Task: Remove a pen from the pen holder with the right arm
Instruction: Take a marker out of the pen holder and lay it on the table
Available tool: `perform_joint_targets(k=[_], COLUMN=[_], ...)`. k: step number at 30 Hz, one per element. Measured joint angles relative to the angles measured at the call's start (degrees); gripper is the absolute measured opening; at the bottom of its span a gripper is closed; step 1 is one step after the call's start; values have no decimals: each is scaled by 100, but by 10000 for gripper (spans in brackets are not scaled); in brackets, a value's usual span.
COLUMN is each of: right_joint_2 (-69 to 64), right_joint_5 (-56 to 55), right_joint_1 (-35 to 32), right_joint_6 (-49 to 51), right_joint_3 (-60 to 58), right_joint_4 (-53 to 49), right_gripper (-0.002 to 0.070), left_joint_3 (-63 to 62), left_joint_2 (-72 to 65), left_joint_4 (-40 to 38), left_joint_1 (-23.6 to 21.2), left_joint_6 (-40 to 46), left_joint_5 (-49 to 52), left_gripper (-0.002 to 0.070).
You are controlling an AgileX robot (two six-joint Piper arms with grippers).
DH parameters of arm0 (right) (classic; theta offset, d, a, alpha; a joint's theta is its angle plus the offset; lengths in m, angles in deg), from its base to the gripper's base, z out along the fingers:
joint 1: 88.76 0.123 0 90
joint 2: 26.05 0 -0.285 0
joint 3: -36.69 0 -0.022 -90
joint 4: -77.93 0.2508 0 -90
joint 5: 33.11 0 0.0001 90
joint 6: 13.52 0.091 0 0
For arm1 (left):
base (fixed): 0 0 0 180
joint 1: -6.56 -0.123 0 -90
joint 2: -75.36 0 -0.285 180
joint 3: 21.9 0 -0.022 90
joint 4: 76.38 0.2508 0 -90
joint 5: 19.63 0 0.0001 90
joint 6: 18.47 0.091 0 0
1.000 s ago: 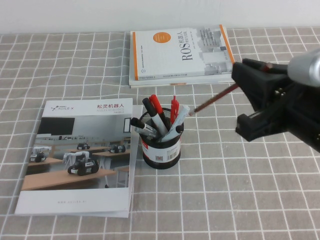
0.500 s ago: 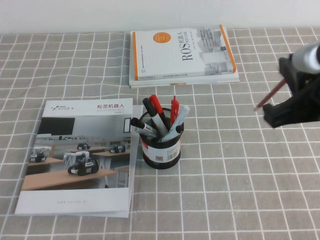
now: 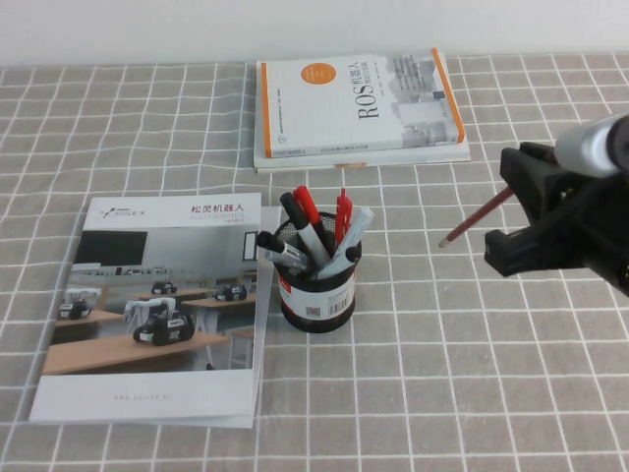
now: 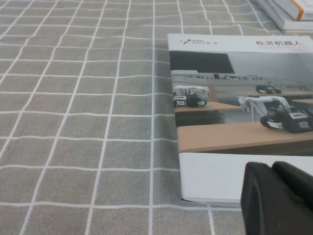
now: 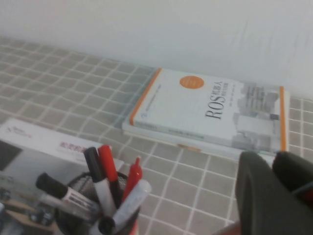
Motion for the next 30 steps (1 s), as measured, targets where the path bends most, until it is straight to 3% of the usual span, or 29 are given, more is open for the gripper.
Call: perform_joint_targets(k=[11,21,30], right_joint_2=[-178,-462,-1771], right_joint_5=[2277,4743,7062], right_joint_1=[-1408,-2379,-2476], right_joint_6=[4188,4740,6686], right_joint_3=[-118,295,1976], right_joint_4=[-3594,-4027,-6215], right_gripper=[8,8,8], left_joint_3=[0,0,0], left_joint_2=[0,0,0], left_joint_4=[0,0,0], left_joint_1=[0,0,0], left_joint_6=[0,0,0], left_joint_5=[0,0,0], left_gripper=[-3,-3,-3])
